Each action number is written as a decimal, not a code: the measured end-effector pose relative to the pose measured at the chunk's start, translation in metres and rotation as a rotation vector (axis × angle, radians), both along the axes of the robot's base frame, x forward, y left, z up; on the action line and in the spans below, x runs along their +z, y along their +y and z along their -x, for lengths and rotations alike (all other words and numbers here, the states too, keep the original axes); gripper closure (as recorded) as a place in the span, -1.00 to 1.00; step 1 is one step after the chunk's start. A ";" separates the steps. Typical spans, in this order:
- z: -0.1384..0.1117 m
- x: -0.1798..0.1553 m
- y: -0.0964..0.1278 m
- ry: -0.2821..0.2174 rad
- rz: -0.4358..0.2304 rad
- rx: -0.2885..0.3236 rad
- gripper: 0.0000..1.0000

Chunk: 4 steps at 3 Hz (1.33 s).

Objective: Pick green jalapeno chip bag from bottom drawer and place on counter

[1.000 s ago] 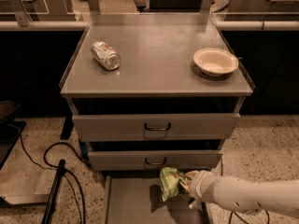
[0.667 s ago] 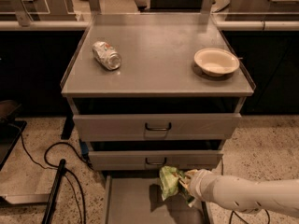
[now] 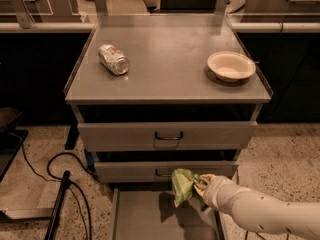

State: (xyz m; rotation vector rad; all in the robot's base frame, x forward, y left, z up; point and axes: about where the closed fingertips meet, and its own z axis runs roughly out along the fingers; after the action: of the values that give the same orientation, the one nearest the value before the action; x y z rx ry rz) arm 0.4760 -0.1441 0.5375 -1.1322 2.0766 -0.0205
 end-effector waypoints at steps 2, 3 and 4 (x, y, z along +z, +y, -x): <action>-0.019 0.138 0.001 -0.275 0.028 -0.016 1.00; -0.019 0.143 0.002 -0.284 0.032 -0.015 1.00; -0.020 0.153 0.001 -0.299 0.029 -0.020 1.00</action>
Offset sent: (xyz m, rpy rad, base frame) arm 0.0183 -0.0001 0.2213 -0.0331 -0.4336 -0.0179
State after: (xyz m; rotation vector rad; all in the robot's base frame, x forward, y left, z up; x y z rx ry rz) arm 0.4964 -0.1431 0.6902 -1.0551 1.8260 -0.2181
